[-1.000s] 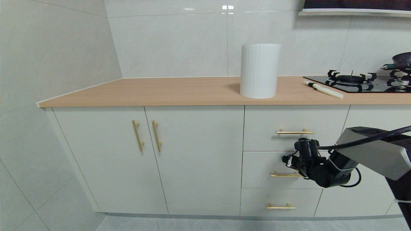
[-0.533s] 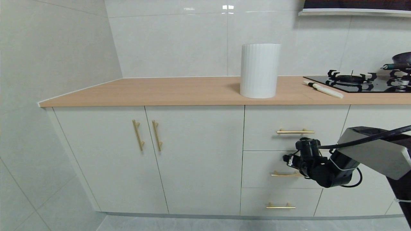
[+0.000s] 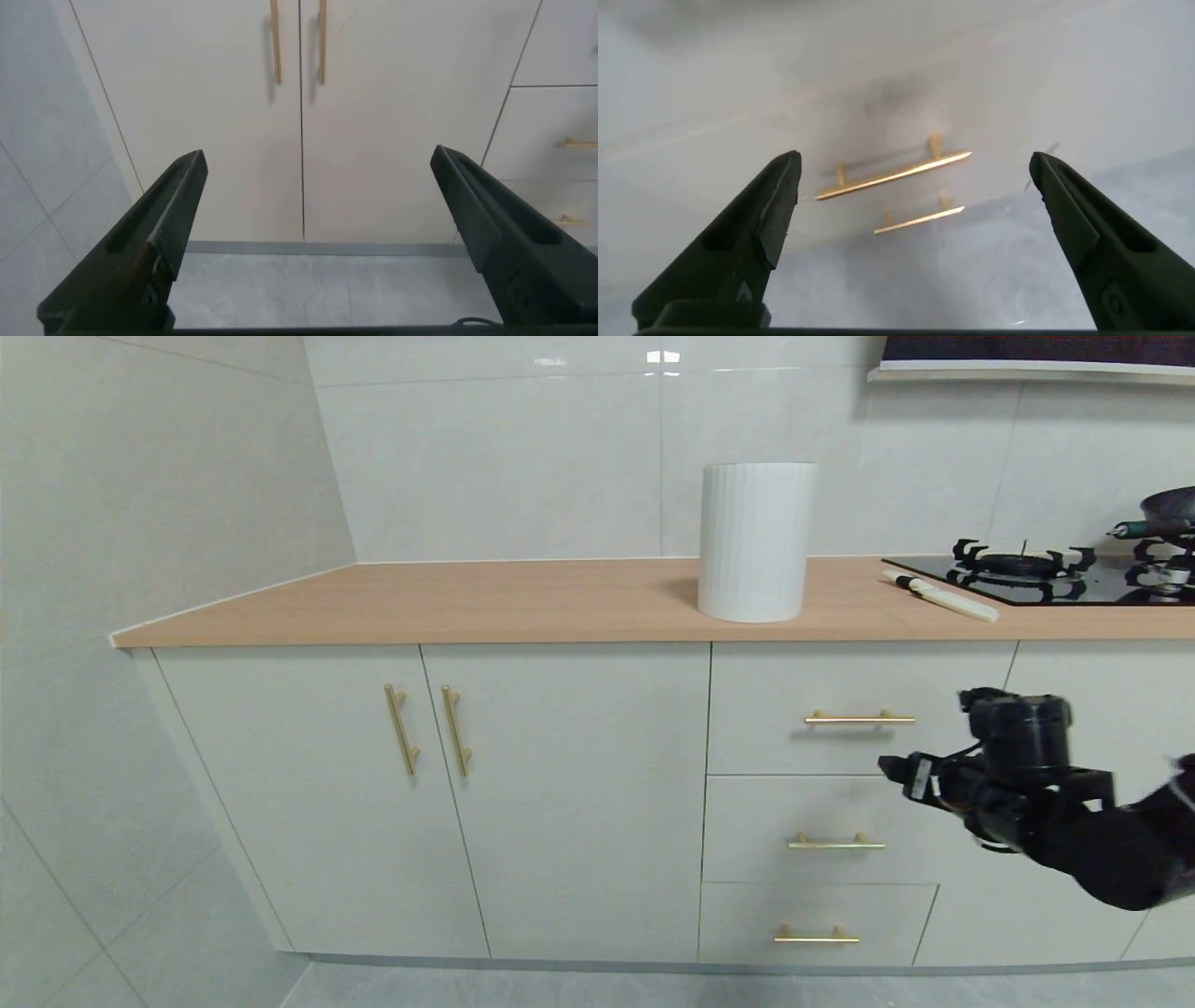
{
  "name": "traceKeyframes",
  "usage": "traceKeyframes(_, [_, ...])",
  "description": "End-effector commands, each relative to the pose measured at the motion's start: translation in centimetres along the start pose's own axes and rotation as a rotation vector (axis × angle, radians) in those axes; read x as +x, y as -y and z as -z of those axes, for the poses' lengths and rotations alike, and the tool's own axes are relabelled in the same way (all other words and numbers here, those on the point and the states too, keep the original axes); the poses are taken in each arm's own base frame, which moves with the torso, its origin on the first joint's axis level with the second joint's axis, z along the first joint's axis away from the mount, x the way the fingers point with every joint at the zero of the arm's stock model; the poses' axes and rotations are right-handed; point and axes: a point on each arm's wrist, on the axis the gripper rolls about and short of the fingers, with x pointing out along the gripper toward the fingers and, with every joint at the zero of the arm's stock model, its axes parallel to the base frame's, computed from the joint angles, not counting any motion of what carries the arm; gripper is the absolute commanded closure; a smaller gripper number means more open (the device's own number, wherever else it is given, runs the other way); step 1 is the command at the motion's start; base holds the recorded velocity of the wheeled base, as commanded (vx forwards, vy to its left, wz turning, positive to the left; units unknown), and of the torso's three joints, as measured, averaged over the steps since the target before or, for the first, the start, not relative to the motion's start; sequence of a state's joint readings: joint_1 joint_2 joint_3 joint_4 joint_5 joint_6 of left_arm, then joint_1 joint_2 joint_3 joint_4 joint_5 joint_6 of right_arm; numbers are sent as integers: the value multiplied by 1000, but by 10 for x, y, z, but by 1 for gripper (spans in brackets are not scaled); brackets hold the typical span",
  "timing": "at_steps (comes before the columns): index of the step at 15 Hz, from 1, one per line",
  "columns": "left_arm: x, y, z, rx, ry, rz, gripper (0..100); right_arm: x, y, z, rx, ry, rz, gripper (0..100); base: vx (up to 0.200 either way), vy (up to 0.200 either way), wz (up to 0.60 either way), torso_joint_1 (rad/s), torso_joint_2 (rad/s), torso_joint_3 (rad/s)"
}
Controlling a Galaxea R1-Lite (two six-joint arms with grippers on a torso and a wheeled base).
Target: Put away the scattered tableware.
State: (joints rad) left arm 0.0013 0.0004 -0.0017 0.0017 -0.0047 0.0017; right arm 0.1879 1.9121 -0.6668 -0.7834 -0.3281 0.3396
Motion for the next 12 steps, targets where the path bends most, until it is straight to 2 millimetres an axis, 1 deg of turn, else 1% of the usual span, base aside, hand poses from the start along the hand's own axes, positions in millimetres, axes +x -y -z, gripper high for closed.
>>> traceKeyframes(1, [0,0,0,0,0,0,0,-132,32,-39,24,285,-25,0,0,0,0,0,0,0])
traceKeyframes(2, [0,0,0,0,0,0,0,-157,43,-42,16,348,-19,0,0,0,0,0,0,0])
traceKeyframes(3, [0,0,0,0,0,0,0,-181,58,-42,-7,399,21,0,0,0,0,0,0,0])
traceKeyframes(4, [0,0,0,0,0,0,0,-200,71,-39,-36,429,68,0,0,0,0,0,0,0])
traceKeyframes(5, [0,0,0,0,0,0,0,-216,79,-37,-40,453,84,0,0,0,0,0,0,0])
traceKeyframes(8, [0,0,0,0,0,0,0,-268,101,-17,-38,483,121,0,0,0,0,0,0,0])
traceKeyframes(9, [0,0,0,0,0,0,0,-284,107,-7,-56,501,117,0,0,0,0,0,0,0])
traceKeyframes(11, [0,0,0,0,0,0,0,-308,119,14,-57,517,117,0,0,0,0,0,0,0])
traceKeyframes(12, [0,0,0,0,0,0,0,-313,122,20,-57,522,119,0,0,0,0,0,0,0])
